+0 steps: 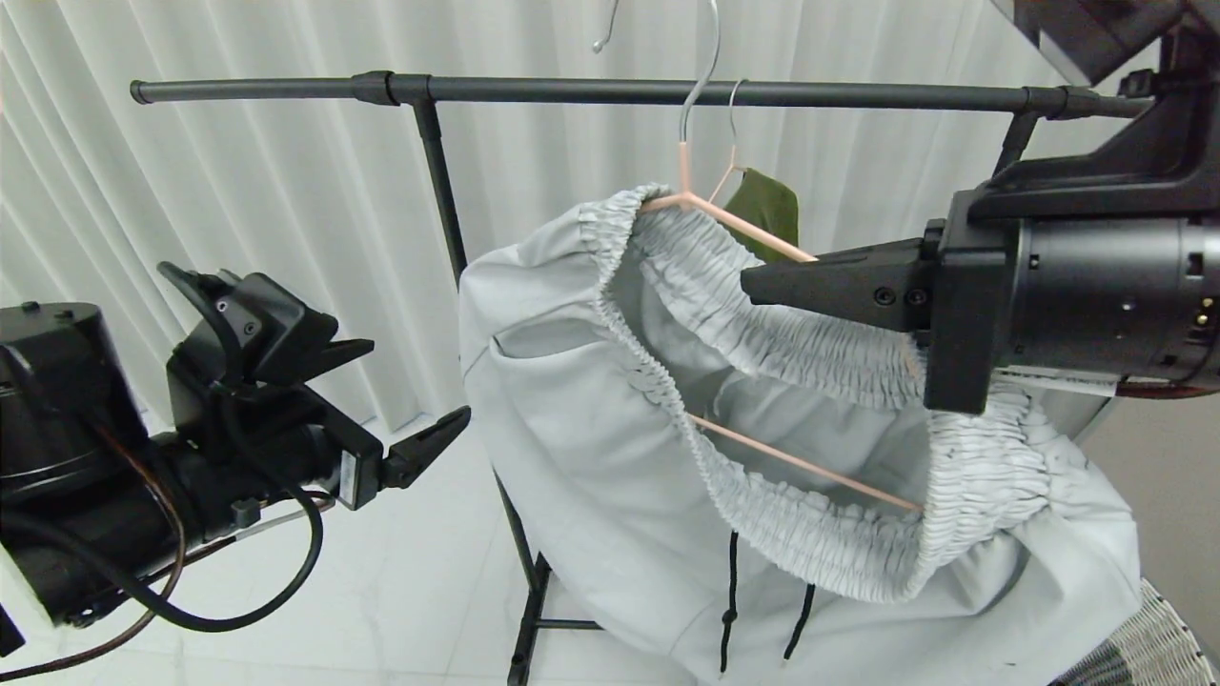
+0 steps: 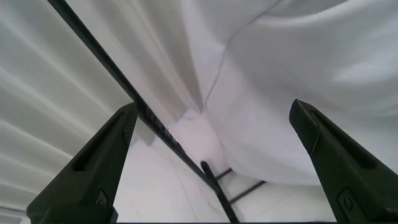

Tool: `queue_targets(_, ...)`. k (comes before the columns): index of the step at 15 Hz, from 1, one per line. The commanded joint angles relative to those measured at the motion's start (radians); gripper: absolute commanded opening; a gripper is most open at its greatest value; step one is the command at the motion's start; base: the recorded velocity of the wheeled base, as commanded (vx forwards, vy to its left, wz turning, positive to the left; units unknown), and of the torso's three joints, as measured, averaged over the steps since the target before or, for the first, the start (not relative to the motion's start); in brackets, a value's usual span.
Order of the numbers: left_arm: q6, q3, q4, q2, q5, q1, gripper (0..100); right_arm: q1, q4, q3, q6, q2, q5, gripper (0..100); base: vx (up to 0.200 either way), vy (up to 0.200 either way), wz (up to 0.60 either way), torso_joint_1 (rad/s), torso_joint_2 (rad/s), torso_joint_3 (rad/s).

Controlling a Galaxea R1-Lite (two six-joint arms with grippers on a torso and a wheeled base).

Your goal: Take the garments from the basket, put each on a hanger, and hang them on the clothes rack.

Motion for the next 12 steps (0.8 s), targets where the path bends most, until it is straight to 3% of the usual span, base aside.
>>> queue_targets(1, -0.001, 0.001, -0.002, 0.064, -0.023, 0.028, 100, 0.033, -0.005, 0.014, 0.000, -0.023, 0.001, 0, 0.000, 0.000, 0.00, 0.000, 0.00, 0.000)
queue_targets(6, -0.003, -0.002, -0.002, 0.090, -0.057, 0.055, 100, 0.085, 0.000, 0.015, 0.000, -0.038, 0.001, 0, 0.000, 0.000, 0.00, 0.000, 0.00, 0.000)
queue_targets(7, -0.003, -0.002, -0.002, 0.089, -0.068, 0.063, 0, 0.086, 0.001, 0.018, 0.000, -0.041, 0.001, 0, 0.000, 0.000, 0.00, 0.000, 0.00, 0.000)
queue_targets(12, -0.001, 0.002, -0.002, 0.087, -0.075, 0.115, 0, 0.086, 0.003, 0.024, 0.000, -0.055, -0.005, 0, 0.000, 0.000, 0.00, 0.000, 0.00, 0.000)
